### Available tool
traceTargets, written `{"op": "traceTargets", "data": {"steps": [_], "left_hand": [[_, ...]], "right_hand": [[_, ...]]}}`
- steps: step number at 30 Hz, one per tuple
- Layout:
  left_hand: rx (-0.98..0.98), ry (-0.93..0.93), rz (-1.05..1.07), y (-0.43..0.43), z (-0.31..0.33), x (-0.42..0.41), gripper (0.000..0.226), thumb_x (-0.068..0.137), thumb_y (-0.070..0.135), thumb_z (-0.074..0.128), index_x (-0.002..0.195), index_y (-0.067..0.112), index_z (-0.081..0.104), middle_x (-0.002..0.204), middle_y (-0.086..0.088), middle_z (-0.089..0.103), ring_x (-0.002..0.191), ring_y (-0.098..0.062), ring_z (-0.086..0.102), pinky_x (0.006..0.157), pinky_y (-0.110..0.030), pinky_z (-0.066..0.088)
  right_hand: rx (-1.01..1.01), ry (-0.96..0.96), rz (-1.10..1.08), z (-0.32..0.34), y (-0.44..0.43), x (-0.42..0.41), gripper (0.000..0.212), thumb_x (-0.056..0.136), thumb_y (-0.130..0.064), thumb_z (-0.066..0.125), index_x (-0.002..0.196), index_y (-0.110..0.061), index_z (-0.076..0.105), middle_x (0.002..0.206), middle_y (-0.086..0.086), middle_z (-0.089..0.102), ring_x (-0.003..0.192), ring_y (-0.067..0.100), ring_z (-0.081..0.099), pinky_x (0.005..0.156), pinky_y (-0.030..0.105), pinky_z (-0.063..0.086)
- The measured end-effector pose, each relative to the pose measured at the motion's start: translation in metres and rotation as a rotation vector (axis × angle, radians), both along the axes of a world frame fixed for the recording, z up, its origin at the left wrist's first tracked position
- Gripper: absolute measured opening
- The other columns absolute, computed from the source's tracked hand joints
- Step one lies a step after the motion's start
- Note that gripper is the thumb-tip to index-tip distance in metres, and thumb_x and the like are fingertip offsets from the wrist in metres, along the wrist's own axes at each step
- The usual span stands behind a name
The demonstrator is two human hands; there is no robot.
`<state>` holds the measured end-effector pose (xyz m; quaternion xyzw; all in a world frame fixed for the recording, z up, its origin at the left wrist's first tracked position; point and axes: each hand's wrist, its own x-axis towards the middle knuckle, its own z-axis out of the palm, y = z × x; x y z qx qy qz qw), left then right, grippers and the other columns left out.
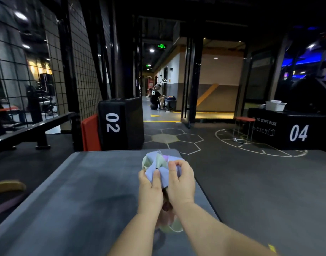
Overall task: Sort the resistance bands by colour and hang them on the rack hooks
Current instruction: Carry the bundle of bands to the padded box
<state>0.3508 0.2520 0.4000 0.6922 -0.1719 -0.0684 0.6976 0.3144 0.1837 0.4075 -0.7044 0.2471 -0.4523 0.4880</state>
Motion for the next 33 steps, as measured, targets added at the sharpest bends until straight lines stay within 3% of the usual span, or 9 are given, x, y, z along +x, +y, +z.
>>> {"op": "traceTargets", "data": {"steps": [2, 4, 6, 10, 13, 20, 26, 29, 33], "left_hand": [[0.085, -0.006, 0.046, -0.001, -0.019, 0.011, 0.023, 0.099, 0.041, 0.041, 0.117, 0.027, 0.038, 0.099, -0.004, 0.064, 0.070, -0.005, 0.061, 0.066, -0.027, 0.050], [0.217, -0.026, 0.091, -0.003, -0.042, 0.020, 0.043, 0.092, 0.055, 0.038, 0.124, 0.026, 0.040, 0.107, -0.005, 0.066, 0.085, -0.017, 0.063, 0.076, -0.033, 0.051], [0.298, -0.045, 0.120, -0.004, -0.066, 0.026, 0.047, 0.092, 0.052, 0.043, 0.130, 0.026, 0.042, 0.117, -0.004, 0.064, 0.104, -0.027, 0.059, 0.087, -0.037, 0.048], [0.670, -0.142, 0.186, -0.005, -0.105, 0.030, 0.050, 0.094, 0.055, 0.037, 0.139, 0.034, 0.034, 0.137, 0.004, 0.048, 0.126, -0.023, 0.038, 0.097, -0.034, 0.034], [0.858, -0.203, 0.240, -0.012, -0.119, 0.030, 0.055, 0.091, 0.065, 0.029, 0.138, 0.036, 0.033, 0.146, 0.006, 0.031, 0.133, -0.019, 0.025, 0.105, -0.035, 0.026], [0.903, -0.229, 0.303, -0.024, -0.144, 0.030, 0.070, 0.087, 0.070, 0.027, 0.145, 0.031, 0.030, 0.153, 0.008, 0.022, 0.141, -0.016, 0.015, 0.110, -0.036, 0.019], [0.934, -0.293, 0.271, -0.026, -0.149, 0.030, 0.077, 0.088, 0.071, 0.026, 0.150, 0.024, 0.022, 0.157, 0.006, 0.021, 0.144, -0.016, 0.017, 0.116, -0.033, 0.016], [1.003, -0.335, 0.260, -0.028, -0.153, 0.031, 0.086, 0.083, 0.077, 0.014, 0.149, 0.022, 0.024, 0.156, 0.004, 0.026, 0.144, -0.017, 0.019, 0.117, -0.034, 0.015], [1.031, -0.315, 0.214, -0.029, -0.153, 0.034, 0.081, 0.088, 0.073, 0.020, 0.150, 0.020, 0.020, 0.157, 0.001, 0.023, 0.145, -0.018, 0.017, 0.118, -0.037, 0.011]], "right_hand": [[0.007, 0.068, 0.020, -0.018, -0.004, 0.012, 0.013, 0.093, -0.039, 0.053, 0.088, -0.027, 0.054, 0.098, -0.006, 0.056, 0.082, 0.002, 0.054, 0.063, 0.009, 0.040], [0.023, 0.138, 0.042, -0.038, -0.009, 0.019, 0.011, 0.094, -0.039, 0.053, 0.093, -0.028, 0.054, 0.102, -0.010, 0.051, 0.084, -0.002, 0.052, 0.063, 0.010, 0.039], [0.025, 0.230, 0.064, -0.062, -0.015, 0.023, 0.011, 0.094, -0.041, 0.054, 0.099, -0.031, 0.052, 0.108, -0.010, 0.047, 0.085, -0.002, 0.050, 0.067, 0.015, 0.037], [0.064, 0.477, 0.053, -0.104, -0.026, 0.017, 0.026, 0.091, -0.048, 0.051, 0.114, -0.035, 0.047, 0.117, -0.012, 0.041, 0.088, 0.009, 0.056, 0.079, 0.033, 0.049], [0.063, 0.583, 0.006, -0.119, -0.035, 0.011, 0.036, 0.091, -0.054, 0.048, 0.122, -0.036, 0.045, 0.125, -0.010, 0.035, 0.092, 0.017, 0.056, 0.079, 0.032, 0.046], [-0.223, 0.833, -0.204, -0.133, -0.045, 0.003, 0.044, 0.088, -0.071, 0.034, 0.116, -0.040, 0.050, 0.123, -0.005, 0.034, 0.116, 0.017, 0.035, 0.098, 0.031, 0.031], [-0.154, 0.844, -0.097, -0.146, -0.054, -0.001, 0.046, 0.092, -0.065, 0.031, 0.127, -0.038, 0.045, 0.155, -0.005, 0.019, 0.144, 0.016, 0.015, 0.116, 0.039, 0.016], [-0.142, 0.859, -0.052, -0.150, -0.059, -0.002, 0.051, 0.093, -0.065, 0.030, 0.133, -0.036, 0.041, 0.153, -0.013, 0.031, 0.148, 0.014, 0.011, 0.118, 0.040, 0.014], [-0.093, 0.879, -0.023, -0.145, -0.061, -0.003, 0.053, 0.093, -0.065, 0.030, 0.136, -0.036, 0.038, 0.150, -0.012, 0.036, 0.147, 0.014, 0.014, 0.119, 0.038, 0.013]]}}
